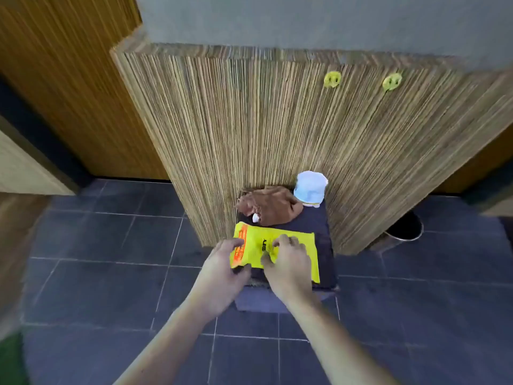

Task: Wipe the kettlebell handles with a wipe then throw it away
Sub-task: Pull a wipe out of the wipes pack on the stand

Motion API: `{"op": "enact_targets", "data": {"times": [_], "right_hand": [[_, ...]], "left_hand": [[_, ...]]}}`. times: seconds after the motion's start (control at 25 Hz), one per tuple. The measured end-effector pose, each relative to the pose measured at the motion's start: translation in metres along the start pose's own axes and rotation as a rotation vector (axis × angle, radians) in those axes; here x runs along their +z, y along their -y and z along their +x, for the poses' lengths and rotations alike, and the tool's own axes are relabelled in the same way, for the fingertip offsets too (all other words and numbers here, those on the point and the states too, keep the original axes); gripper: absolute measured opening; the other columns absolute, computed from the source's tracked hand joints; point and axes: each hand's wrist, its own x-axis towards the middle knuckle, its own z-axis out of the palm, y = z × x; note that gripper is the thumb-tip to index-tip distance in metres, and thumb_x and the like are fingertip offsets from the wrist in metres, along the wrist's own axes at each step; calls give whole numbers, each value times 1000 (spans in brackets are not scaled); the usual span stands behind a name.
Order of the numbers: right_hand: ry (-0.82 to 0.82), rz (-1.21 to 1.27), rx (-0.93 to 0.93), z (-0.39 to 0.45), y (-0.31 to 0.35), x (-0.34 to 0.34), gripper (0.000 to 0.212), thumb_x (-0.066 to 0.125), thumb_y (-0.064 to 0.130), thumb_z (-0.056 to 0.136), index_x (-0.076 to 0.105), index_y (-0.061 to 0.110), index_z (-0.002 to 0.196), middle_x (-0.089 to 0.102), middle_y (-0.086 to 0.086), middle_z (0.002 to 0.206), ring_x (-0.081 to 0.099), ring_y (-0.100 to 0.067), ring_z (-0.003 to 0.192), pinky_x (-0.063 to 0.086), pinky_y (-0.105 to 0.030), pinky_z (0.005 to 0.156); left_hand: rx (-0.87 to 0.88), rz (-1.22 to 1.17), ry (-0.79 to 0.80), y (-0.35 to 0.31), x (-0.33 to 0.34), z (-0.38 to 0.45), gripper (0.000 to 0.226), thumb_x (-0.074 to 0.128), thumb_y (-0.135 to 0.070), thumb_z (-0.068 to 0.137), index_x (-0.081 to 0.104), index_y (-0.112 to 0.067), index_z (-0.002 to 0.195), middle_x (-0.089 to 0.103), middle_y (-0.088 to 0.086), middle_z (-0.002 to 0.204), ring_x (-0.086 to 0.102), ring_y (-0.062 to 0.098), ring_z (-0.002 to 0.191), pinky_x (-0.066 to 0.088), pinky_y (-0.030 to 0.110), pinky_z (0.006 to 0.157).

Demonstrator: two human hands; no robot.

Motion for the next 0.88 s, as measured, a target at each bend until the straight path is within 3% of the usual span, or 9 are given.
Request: {"op": "enact_targets", "data": {"times": [0.2, 0.36, 0.48, 0.6, 0.76, 0.88], "right_hand": [[-143, -129, 51, 31, -5, 66, 48, 66, 59, 77, 57, 21, 104, 56, -2, 110, 52, -30, 105, 44, -44, 83], [-237, -144, 48, 41, -9, 74, 33, 61, 52, 85, 60, 22, 99, 59, -2, 105, 53, -30, 100, 43, -44, 78], [-211, -96, 9, 44, -11, 68, 20, 62, 41, 90, 63, 21, 87, 61, -2, 98, 54, -32, 95, 45, -43, 73], [-182, 143, -22, 45, -21, 56, 24, 62, 30, 96, 58, 15, 78, 63, -3, 83, 57, -29, 80, 45, -40, 67], [-173, 586, 178, 45, -51, 21, 24, 57, 24, 100, 56, 11, 79, 59, 11, 67, 59, 1, 67, 39, -19, 60], [-193, 813, 368, 41, -84, 9, 22, 58, 25, 99, 60, 12, 82, 62, 4, 73, 57, -11, 72, 49, -37, 70]], "left_hand": [[5, 68, 5, 46, 43, 31, 60, 63, -12, 83, 46, -26, 139, 49, -14, 123, 58, 17, 104, 48, 27, 83], [62, 160, -30, 58, 61, 38, 61, 67, -7, 83, 50, -22, 140, 44, -11, 147, 47, 16, 132, 47, 33, 104], [74, 182, -47, 53, 69, 46, 57, 68, -10, 83, 54, -17, 138, 43, -4, 152, 42, 18, 139, 44, 40, 111], [94, 212, -74, 49, 76, 49, 50, 62, -25, 87, 55, -17, 136, 45, -4, 150, 45, 20, 136, 43, 43, 111], [92, 256, -114, 49, 79, 52, 40, 59, -33, 94, 59, -19, 131, 46, -6, 148, 48, 21, 129, 45, 42, 107], [125, 302, -133, 47, 81, 56, 37, 67, -32, 94, 60, -22, 129, 48, -5, 145, 50, 23, 124, 45, 42, 105]]}}
